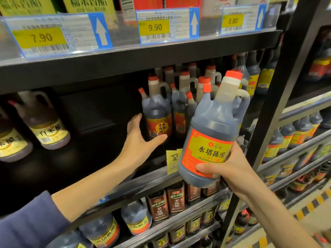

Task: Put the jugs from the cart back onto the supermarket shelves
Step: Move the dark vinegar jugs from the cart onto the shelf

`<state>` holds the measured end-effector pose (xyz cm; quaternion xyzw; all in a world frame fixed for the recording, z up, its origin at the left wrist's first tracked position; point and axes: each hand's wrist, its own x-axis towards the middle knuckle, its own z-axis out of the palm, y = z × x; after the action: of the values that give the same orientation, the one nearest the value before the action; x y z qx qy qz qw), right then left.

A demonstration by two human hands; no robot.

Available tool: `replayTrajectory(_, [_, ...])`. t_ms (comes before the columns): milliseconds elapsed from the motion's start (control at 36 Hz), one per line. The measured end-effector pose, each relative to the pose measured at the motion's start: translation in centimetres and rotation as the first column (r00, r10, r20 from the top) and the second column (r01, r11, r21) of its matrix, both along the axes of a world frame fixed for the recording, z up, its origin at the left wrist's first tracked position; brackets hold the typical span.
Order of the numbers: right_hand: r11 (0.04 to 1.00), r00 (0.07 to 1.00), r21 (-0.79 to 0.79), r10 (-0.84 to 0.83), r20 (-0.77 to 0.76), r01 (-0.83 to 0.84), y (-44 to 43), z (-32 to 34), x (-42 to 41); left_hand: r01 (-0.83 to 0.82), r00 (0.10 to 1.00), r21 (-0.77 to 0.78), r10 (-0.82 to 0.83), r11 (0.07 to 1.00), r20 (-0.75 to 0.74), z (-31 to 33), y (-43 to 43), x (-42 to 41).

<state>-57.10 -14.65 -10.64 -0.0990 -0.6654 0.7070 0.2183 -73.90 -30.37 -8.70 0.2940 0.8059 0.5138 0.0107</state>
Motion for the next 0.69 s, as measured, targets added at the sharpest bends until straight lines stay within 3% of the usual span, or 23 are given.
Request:
replayTrajectory(83, [1.0,1.0,0.01,0.009,-0.012,-0.009,-0.6,0.1,-0.3,0.195,0.98,0.104,-0.191,0.975,-0.049,2.0,-0.9,2.8])
replayTrajectory(167, [1.0,0.999,0.011,0.019,-0.039,-0.018,-1.2,0.2,-0.4,0.361,0.932,0.032,-0.36,0.932,-0.037,4.1,-0.6,4.5])
replayTrajectory(306, [0.999,0.998,0.012,0.035,-0.057,-0.034,-2.3,0.4,-0.4,0.48,0.877,-0.09,-0.475,0.873,0.075,6.4,0.8,5.2])
replayTrajectory(444, [0.998,0.998,0.048,0.035,-0.059,-0.032,-2.9,0.5,-0.1,0.506,0.861,-0.097,-0.496,0.857,0.113,7.7,1.0,5.8])
replayTrajectory(694, [0.962,0.992,0.272,0.012,-0.126,0.023,-3.1,2.4,-0.1,0.456,0.884,-0.067,-0.461,0.887,-0.076,8.8,-0.5,6.4])
